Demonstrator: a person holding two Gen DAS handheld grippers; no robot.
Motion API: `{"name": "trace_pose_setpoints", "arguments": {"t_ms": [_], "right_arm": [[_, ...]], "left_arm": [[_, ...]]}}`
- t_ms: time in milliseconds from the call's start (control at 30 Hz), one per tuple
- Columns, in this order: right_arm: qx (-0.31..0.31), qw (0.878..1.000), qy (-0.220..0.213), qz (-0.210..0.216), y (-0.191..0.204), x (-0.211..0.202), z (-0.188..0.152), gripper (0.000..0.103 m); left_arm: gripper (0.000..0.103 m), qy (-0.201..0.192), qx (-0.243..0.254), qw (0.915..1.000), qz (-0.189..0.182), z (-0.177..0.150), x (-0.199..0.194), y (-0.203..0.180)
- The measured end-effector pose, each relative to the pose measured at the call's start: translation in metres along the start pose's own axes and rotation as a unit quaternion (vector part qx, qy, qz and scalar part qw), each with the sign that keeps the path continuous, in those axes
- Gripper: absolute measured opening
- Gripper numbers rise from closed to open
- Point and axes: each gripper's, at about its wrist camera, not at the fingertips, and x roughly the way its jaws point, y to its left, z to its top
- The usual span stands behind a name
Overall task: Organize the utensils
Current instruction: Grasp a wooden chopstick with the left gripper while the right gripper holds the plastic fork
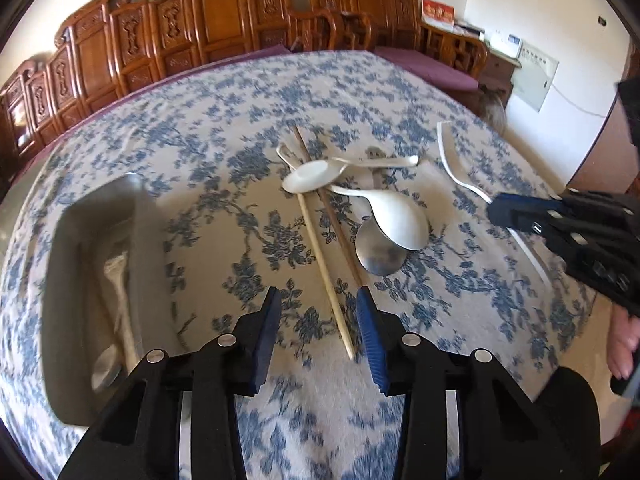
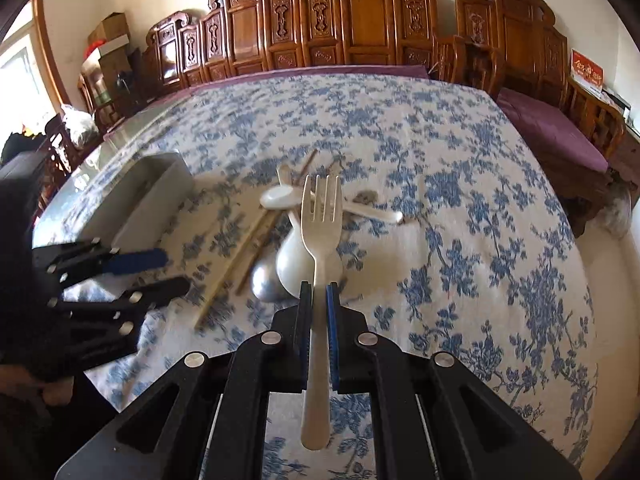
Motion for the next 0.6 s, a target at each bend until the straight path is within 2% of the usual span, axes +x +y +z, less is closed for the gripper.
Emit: {"name": "trace_pose_setpoints", "arguments": {"t_ms": [167,367,433,500,600], "right_arm": [[0.023,1.000,0.007,-0.009,-0.020,0.008,-0.006,0.009],[0.043,0.999,-0.003,-0.009,-0.033,0.006,-0.002,0.009],[0.045,0.999,-0.005,-0.005,-0.032,0.004,-0.002,0.009],[0.042,0.999,-0.006,-0.004,-0.030,0.003,-0.002,0.009],[0.036,0.999,-0.005,-0.004,-0.027,0.001,-0.002,0.009]], "left_arm": [[0.035,0.021,-0.003,0.9998,0.006,0.014,0.033,0.001],[0.028,0.032,-0.014,0.9993,0.017,0.028,0.057,0.004],[0.022,0.030,-0.018,0.9992,0.021,0.032,0.060,0.007],[0.005,0.034,-0.024,0.9989,0.018,0.033,0.060,0.010],[0.004,0.041,-0.024,0.9985,0.028,0.028,0.057,0.015]]}}
